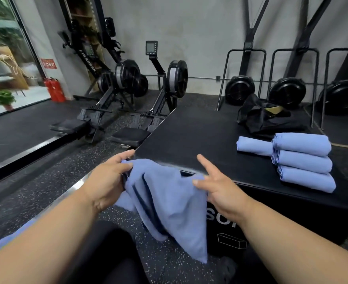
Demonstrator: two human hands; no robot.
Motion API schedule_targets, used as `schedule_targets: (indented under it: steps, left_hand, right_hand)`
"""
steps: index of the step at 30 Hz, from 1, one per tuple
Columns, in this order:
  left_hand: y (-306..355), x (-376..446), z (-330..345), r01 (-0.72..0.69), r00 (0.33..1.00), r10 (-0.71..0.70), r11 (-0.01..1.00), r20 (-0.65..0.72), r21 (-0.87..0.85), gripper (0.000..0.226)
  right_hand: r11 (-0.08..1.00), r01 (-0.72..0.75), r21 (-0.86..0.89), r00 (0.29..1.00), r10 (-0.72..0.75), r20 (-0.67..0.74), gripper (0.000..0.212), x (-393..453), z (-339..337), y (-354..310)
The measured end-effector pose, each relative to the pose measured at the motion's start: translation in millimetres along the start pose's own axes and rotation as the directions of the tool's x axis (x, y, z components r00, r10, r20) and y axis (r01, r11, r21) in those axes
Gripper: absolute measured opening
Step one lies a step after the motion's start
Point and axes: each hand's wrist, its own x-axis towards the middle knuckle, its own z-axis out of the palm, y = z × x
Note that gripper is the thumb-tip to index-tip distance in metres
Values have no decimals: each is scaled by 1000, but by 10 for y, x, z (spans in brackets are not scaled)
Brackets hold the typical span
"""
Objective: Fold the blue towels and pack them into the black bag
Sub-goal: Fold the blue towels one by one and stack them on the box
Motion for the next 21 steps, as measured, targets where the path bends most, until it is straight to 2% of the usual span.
schedule_targets:
  steps: [2,5,7,10,12,13,17,18,21]
  left_hand:
    - [-34,-22,-39,-32,999,34,995,-28,96,40]
    - [48,-1,-182,-148,959,209,945,-191,291,37]
    - [55,23,-333,-161,946,208,967,-250,196,30]
    - [-92,-59,-290,-1,994,12,995,-110,95,41]
    - [-287,-115,-176,126,992,-128,986,15,112,62]
    - [-351,-118,-130,143,989,-147,985,29,98,69]
    - [-252,-24,-111,13,996,-23,993,-89,-113,61]
    - [-221,-12,-107,-3,997,-7,992,-81,-128,60]
    - [-229,-45,-21,-7,999,4,998,42,62,62]
  right_hand:
    - [998,58,-39,997,-59,-44,61,22,16,13]
    - [980,193,54,966,-180,-186,49,73,-75,-122]
    - [968,234,93,952,-209,-223,45,60,-168,-209]
    - [975,223,28,954,-212,-212,40,0,-205,-243]
    - [980,197,-16,961,-196,-193,38,-25,-173,-206]
    - [982,184,-36,963,-188,-191,37,-34,-170,-178]
    - [957,216,-194,944,-255,-207,33,-127,-223,-254]
    - [947,234,-220,936,-281,-213,33,-153,-241,-300]
    - [921,272,-280,920,-334,-206,33,-232,-237,-422]
